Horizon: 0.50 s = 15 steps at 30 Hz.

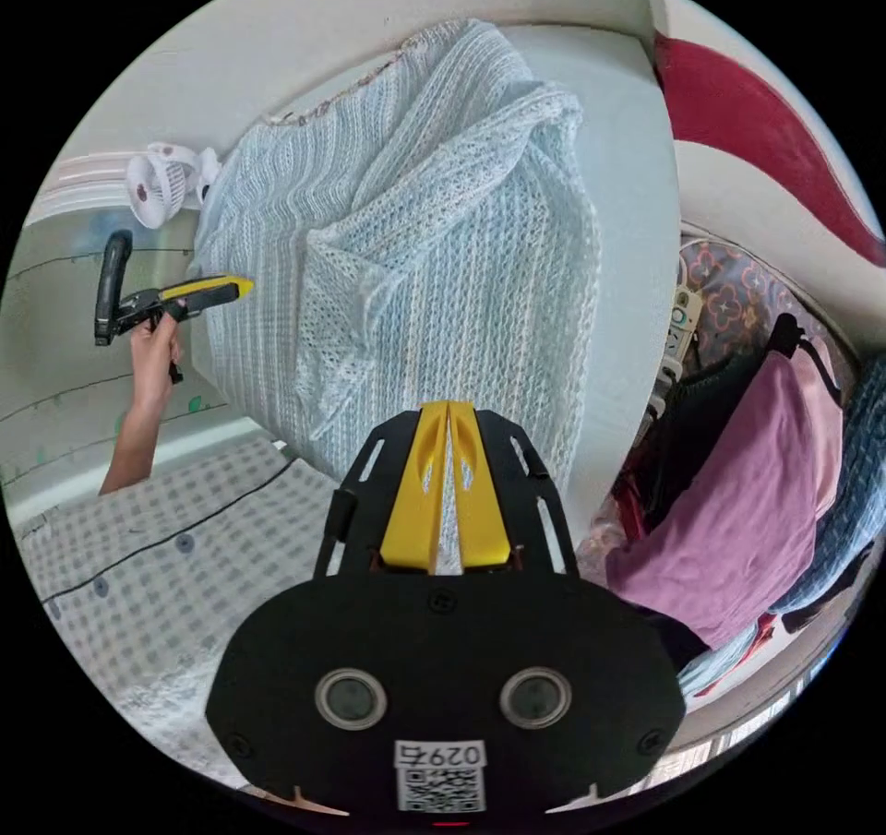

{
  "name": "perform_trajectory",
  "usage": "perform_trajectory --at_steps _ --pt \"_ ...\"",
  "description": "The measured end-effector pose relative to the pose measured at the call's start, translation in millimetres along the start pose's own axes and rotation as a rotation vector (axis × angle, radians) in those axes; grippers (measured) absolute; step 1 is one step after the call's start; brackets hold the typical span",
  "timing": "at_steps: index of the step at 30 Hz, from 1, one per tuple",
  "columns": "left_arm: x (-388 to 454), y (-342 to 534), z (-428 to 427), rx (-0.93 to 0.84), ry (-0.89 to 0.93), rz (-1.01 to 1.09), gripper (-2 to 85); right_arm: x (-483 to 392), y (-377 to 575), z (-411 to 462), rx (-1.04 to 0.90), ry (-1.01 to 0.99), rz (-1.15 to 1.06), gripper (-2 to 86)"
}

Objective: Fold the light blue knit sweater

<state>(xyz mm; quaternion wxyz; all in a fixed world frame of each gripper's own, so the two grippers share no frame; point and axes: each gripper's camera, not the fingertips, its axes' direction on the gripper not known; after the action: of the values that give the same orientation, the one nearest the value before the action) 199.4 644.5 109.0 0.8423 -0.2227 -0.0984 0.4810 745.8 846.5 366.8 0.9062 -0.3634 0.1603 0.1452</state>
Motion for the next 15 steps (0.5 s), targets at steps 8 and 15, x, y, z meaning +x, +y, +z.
perform_trajectory --at_steps 8,15 --pt "-30 -76 0 -0.052 -0.083 -0.031 -1.0 -2 -21 -14 0.061 -0.137 -0.019 -0.1" --pt "-1 -18 3 0.062 0.169 0.018 -1.0 -54 -14 -38 0.117 -0.193 -0.207 5.1"
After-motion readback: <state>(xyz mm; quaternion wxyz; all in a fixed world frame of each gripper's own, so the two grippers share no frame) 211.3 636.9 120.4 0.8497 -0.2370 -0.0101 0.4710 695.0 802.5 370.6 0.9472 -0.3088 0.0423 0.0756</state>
